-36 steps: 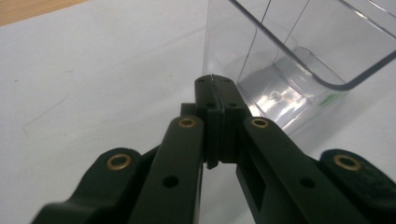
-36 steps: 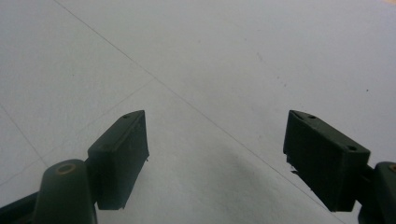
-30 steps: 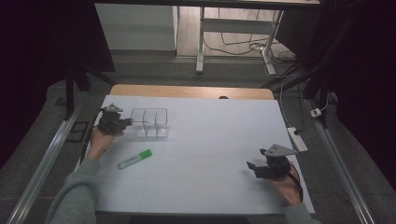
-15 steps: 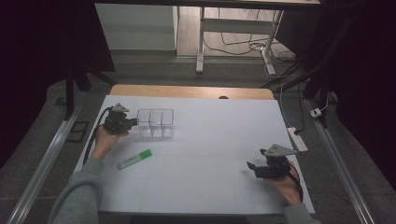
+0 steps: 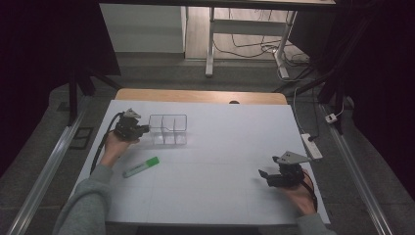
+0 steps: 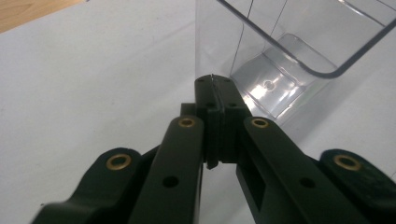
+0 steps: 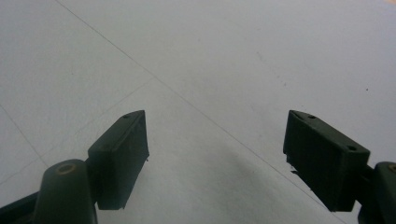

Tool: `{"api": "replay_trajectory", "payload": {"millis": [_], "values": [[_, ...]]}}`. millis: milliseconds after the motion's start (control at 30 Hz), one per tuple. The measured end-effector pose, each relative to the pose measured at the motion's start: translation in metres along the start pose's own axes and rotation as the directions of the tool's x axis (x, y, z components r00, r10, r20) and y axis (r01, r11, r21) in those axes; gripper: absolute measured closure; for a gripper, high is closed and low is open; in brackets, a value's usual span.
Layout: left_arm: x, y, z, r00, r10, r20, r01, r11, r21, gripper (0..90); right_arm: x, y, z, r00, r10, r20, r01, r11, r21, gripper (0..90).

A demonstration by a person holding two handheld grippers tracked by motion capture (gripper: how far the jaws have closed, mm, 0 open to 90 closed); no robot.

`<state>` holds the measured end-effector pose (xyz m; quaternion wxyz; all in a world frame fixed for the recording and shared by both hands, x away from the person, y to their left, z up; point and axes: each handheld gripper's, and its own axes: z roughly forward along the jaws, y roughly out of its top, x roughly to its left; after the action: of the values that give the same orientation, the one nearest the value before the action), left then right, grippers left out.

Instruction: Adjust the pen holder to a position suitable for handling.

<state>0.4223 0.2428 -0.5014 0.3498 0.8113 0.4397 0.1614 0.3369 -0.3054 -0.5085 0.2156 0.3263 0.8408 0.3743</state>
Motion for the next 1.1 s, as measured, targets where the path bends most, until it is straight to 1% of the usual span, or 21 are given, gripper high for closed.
{"api": "replay_trajectory", "payload": {"millis": [367,567,667,1100], "values": [[-0.007,0.006,0.004,0.9998,0.012,0.014,-0.012,0.9999,0.002,89.3,0.000,0.000,0.000,1.0000,-0.003,0.003,0.003,1.000,0.000,22.0],[-0.013,0.011,0.007,0.9993,0.027,0.026,-0.027,0.9996,0.005,89.3,0.000,0.000,0.000,1.0000,-0.002,0.004,0.002,1.000,0.001,22.0],[-0.017,0.014,0.010,0.9988,0.035,0.034,-0.035,0.9994,0.004,89.3,-0.001,0.000,-0.001,1.0000,0.000,0.004,0.000,1.000,0.001,22.0],[-0.026,0.022,0.020,0.9978,0.048,0.047,-0.048,0.9989,-0.003,89.3,0.000,0.000,0.000,1.0000,-0.003,0.003,0.003,1.000,0.002,22.0]]}}
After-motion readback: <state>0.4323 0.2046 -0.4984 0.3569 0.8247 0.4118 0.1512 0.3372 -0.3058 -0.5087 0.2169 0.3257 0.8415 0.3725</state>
